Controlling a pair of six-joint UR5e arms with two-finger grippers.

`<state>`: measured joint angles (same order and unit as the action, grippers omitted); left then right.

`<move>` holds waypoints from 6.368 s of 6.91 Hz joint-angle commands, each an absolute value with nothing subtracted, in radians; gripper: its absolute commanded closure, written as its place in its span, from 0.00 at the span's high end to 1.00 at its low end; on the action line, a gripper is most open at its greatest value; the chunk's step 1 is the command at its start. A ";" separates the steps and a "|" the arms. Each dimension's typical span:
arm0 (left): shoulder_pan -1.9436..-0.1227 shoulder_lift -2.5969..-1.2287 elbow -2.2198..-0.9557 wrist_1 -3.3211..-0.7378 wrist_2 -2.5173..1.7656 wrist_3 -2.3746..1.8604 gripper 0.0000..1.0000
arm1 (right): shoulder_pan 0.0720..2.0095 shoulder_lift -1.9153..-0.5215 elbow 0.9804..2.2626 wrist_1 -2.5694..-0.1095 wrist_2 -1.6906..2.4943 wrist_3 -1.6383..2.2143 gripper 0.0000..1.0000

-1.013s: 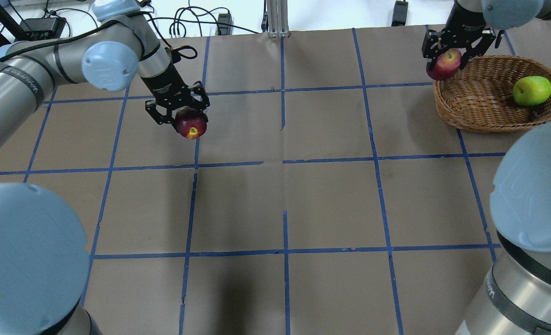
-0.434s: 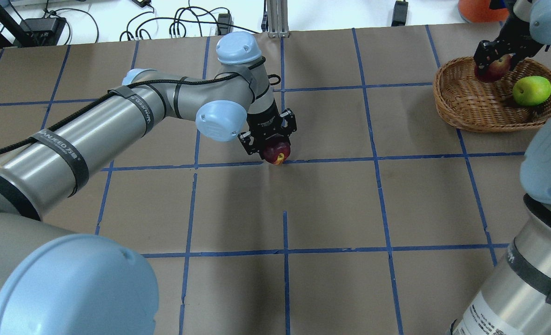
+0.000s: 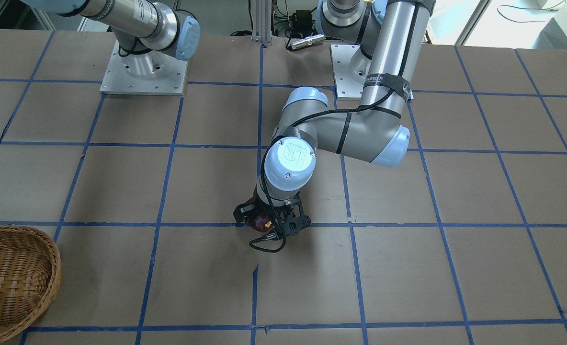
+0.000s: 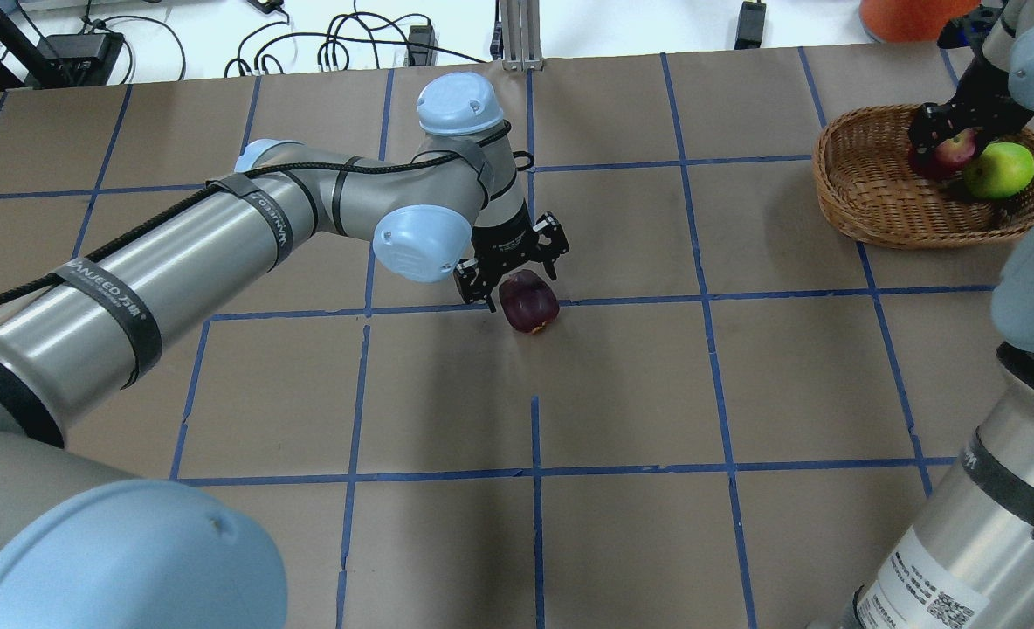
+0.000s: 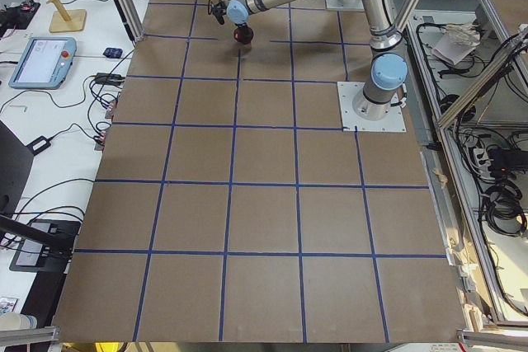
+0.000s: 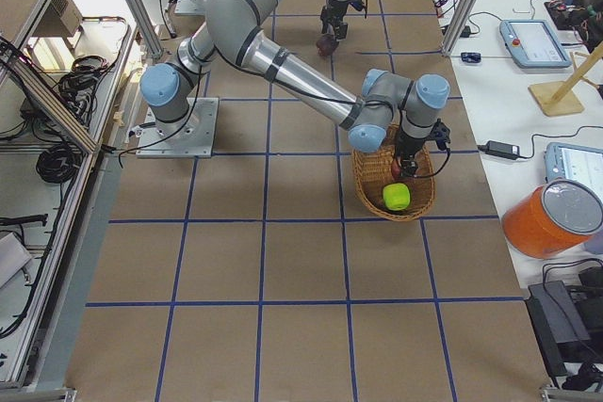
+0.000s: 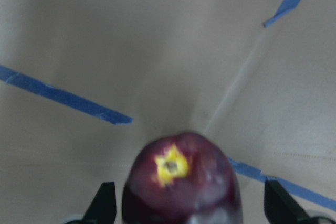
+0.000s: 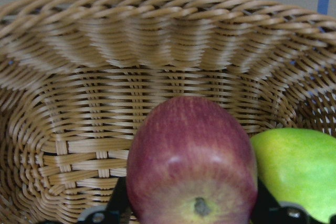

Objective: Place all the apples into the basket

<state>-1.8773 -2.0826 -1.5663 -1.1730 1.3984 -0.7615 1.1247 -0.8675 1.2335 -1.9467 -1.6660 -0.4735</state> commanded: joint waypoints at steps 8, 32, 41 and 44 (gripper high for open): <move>-1.651 -1.522 -1.601 -1.587 1.546 -0.054 1.00 | 1.390 -1.138 1.244 -1.486 -1.571 -0.247 1.00; -1.618 -1.467 -1.649 -1.468 1.554 -0.040 1.00 | 1.472 -1.018 1.327 -1.802 -1.604 0.011 0.00; -1.614 -1.466 -1.643 -1.476 1.552 -0.044 1.00 | 1.241 -1.032 1.315 -1.837 -1.704 -0.313 1.00; -1.611 -1.465 -1.640 -1.476 1.557 -0.040 1.00 | 1.301 -1.268 1.391 -1.598 -1.570 -0.298 1.00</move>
